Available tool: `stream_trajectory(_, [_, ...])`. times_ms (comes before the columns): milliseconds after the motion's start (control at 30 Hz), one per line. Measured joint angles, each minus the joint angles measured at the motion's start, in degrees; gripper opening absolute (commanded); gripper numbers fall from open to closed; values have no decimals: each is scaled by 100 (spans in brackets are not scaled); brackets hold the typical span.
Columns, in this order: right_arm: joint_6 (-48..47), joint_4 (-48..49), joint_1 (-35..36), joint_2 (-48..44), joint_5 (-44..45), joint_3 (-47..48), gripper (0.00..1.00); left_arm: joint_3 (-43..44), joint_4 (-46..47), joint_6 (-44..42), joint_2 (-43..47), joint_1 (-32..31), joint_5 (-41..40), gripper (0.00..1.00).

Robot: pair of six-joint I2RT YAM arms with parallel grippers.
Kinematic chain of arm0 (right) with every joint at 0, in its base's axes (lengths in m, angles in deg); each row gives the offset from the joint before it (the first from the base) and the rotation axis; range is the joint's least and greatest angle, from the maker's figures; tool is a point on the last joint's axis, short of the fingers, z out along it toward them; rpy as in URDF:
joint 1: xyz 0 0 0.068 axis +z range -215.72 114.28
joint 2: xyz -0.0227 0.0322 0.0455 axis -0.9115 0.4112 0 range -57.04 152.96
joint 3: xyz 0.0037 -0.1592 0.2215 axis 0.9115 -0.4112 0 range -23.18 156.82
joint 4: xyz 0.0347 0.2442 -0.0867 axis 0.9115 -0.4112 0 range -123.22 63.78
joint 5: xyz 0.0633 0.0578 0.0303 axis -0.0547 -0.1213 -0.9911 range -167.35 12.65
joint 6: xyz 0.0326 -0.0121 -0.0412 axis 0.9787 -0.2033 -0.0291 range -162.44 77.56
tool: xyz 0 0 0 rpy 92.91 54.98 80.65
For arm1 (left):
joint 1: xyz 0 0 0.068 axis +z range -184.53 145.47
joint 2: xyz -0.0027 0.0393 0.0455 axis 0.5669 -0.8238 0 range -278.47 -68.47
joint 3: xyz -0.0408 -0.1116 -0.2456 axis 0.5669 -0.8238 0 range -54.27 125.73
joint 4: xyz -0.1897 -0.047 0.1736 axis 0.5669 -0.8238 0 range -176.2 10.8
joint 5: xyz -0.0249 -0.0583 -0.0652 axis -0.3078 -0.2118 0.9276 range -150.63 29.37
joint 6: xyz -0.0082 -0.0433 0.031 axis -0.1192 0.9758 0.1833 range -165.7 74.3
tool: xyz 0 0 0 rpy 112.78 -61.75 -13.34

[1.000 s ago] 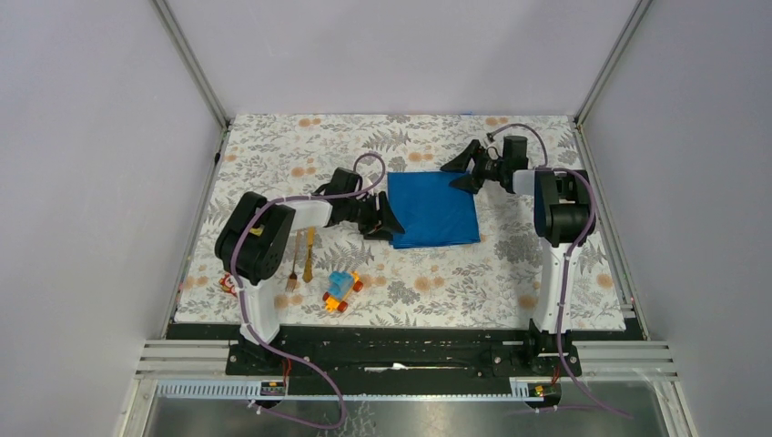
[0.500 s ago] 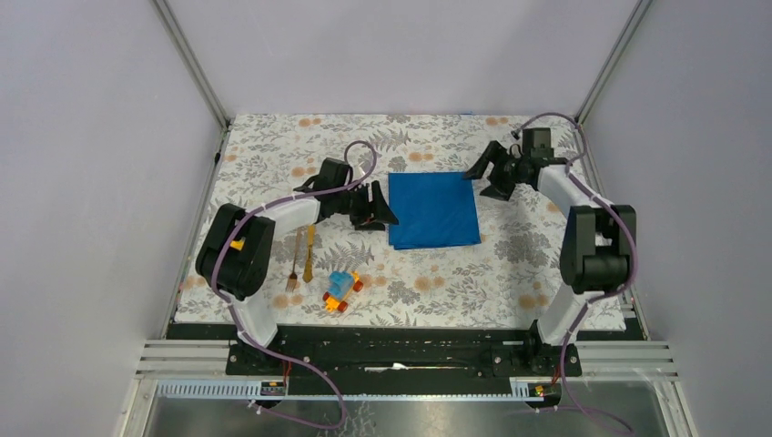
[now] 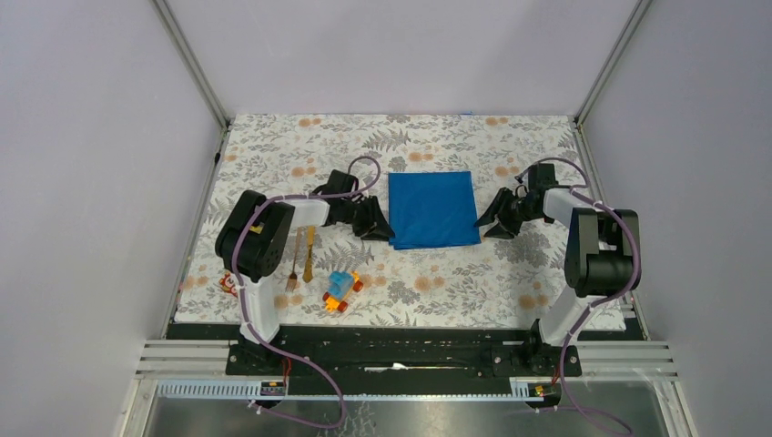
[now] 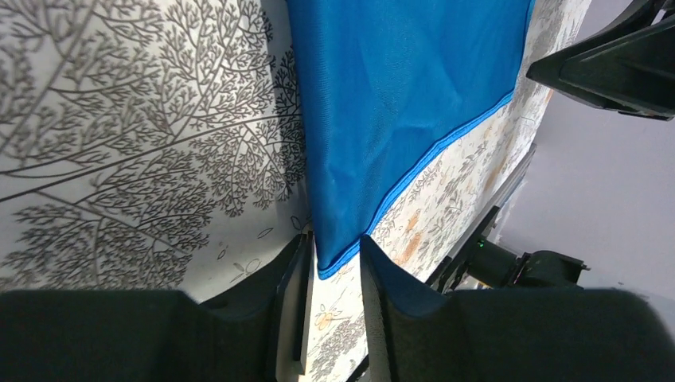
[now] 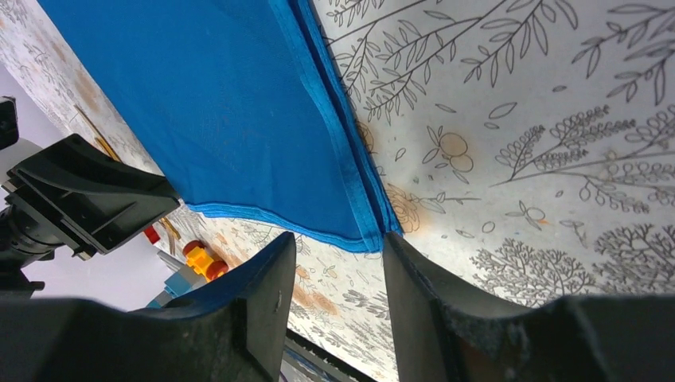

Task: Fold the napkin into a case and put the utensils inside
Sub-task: Smooth out the square-folded napkin at the center of the board.

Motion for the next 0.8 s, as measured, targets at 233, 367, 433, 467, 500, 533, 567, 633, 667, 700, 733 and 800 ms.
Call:
stream_trajectory(233, [-61,146,0,267,-142,-4,44,-4,188,118,-63,-162,7,16])
stream_trajectory(367, [-98,144,0,273,-155,-35,44,-4,251,162,-61,-232,4,14])
stream_trajectory(433, [-116,146,0,273,-155,-55,45,-4,249,186,-52,-269,7,14])
stream_trajectory(467, [-118,146,0,273,-155,-68,45,-4,249,195,-39,-289,4,14])
stream_trajectory(500, [-120,146,0,273,-155,-79,46,-4,251,197,-28,-310,4,14])
stream_trajectory(533, [-120,144,0,273,-153,-94,47,-4,251,201,-17,-332,7,14])
stream_trajectory(567, [-120,142,0,273,-149,-101,49,-4,251,205,-9,-356,9,14])
stream_trajectory(633, [-122,144,0,273,-144,-114,51,-4,271,216,2,-398,11,14])
stream_trajectory(667, [-127,144,0,273,-142,-118,51,-9,286,219,2,-407,11,15])
stream_trajectory(700, [-136,144,0,273,-133,-125,51,-26,306,219,2,-420,13,16])
stream_trajectory(733, [-142,140,0,273,-116,-131,51,-55,334,219,2,-428,17,17])
stream_trajectory(800, [-157,140,0,273,-90,-155,51,-136,361,216,2,-433,17,24])
